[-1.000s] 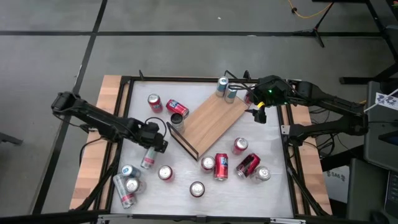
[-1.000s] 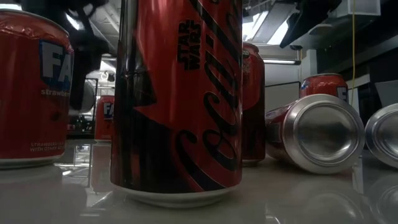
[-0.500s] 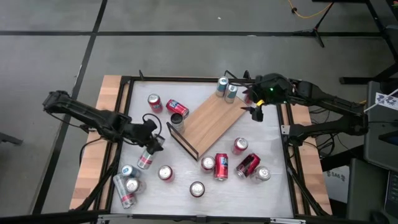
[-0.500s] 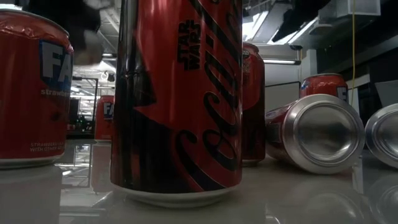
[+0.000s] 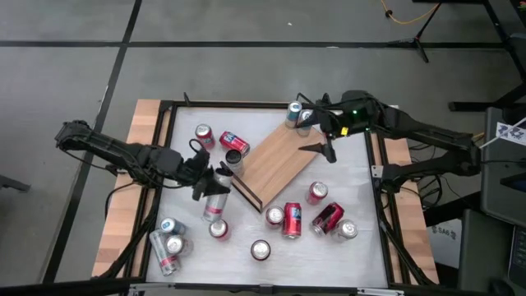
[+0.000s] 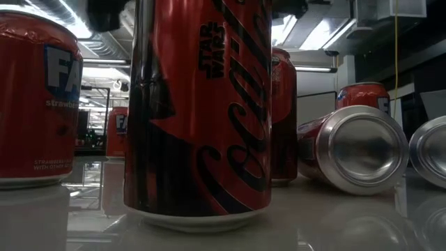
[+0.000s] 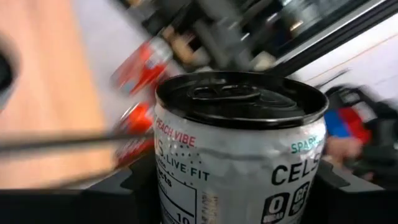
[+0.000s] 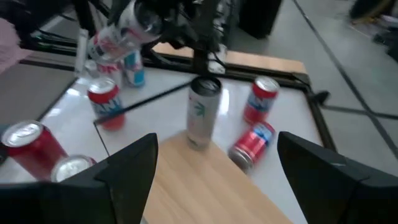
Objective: Place canned beverage on shelf
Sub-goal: Put the white pink soda can on the shelf aligned with the other white pink soda can
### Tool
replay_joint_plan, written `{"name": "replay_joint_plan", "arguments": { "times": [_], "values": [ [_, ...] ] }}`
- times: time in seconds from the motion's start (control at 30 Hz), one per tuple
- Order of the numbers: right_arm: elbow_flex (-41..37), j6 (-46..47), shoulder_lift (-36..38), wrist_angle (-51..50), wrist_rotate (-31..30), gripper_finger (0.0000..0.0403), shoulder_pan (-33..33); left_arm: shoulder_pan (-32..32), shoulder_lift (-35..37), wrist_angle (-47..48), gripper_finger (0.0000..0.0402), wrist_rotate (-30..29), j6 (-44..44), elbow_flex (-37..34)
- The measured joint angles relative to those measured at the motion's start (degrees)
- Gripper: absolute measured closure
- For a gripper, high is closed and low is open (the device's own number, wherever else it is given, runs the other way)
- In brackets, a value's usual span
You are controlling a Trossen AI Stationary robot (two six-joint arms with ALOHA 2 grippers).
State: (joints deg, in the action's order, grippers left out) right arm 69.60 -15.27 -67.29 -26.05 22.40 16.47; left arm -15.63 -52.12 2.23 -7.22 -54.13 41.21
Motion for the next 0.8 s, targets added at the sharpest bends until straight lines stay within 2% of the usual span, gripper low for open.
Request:
{"name": "replay_joint_plan", "arguments": {
  "times": [0.3, 0.5, 0.6, 0.8],
  "values": [
    [0.00, 0.00, -5.07, 0.99, -0.56, 0.0081, 0.00, 3.66, -0.45, -17.89, 0.0162, -0.20, 14.31, 0.07],
    [0.00, 0.00, -6.67, 1.02, -0.87, 0.0081, 0.04, 10.44, -2.42, -25.12, 0.0162, 0.06, 23.32, 0.07],
    [0.00, 0.00, -6.67, 1.07, -1.74, 0.0081, 0.04, 15.80, -3.40, -26.55, 0.0162, 3.57, 23.94, 0.07],
    [0.00, 0.01, -6.45, 1.10, -4.34, 0.0081, 0.04, 27.86, -7.60, -27.23, 0.0162, 16.64, 24.97, 3.23]
  ]
}}
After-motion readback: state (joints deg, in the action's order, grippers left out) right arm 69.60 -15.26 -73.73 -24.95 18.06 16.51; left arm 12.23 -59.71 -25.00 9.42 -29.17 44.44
